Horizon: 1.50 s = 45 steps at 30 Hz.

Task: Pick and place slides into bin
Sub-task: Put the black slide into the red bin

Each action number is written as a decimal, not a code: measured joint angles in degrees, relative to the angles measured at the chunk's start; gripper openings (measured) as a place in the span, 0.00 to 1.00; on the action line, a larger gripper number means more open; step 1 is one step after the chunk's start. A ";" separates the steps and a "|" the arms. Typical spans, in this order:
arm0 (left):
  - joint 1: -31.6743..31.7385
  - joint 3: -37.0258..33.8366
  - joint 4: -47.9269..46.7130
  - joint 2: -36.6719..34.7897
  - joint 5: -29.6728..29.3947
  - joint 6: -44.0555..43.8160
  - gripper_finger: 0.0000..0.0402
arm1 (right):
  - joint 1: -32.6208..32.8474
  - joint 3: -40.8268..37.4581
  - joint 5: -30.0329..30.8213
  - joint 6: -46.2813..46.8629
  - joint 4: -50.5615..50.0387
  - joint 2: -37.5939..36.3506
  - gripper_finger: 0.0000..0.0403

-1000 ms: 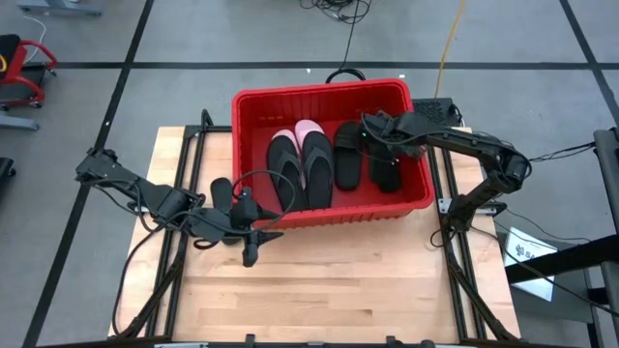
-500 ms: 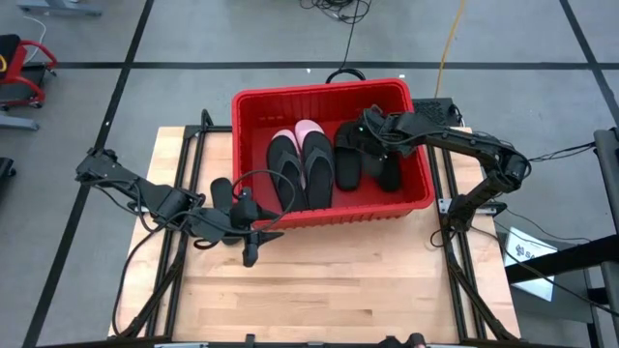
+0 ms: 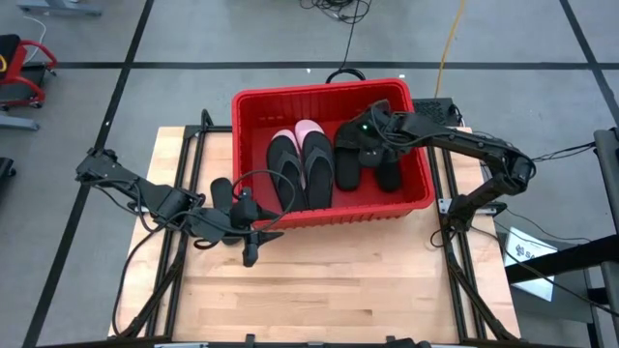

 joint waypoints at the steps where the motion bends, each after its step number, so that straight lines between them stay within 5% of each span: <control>1: 0.00 0.00 -0.01 0.00 0.00 -0.02 0.51 | -0.17 0.00 -3.32 3.47 -0.34 -0.06 0.32; 5: 0.00 0.00 0.10 0.00 -0.09 -0.09 0.51 | -1.64 0.00 -16.21 14.06 -0.21 -0.06 0.31; 8: 0.13 0.00 0.14 0.00 -0.33 -0.91 0.51 | -3.00 0.00 -19.02 18.44 0.33 0.52 0.31; 25: 0.46 0.00 0.21 0.00 -0.55 -1.09 0.51 | -9.24 0.07 -18.76 19.85 5.74 4.93 0.31; 30: 0.52 0.00 0.28 0.00 -0.57 -1.12 0.51 | -9.42 0.00 -12.41 17.51 9.97 7.71 0.31; 38: 0.52 0.00 0.36 0.00 -0.57 -1.36 0.51 | -9.42 0.00 -11.00 14.05 11.86 10.11 0.31; 45: 0.52 0.00 0.45 0.00 -0.61 -1.36 0.51 | -9.35 0.00 -9.58 12.93 14.18 9.28 0.06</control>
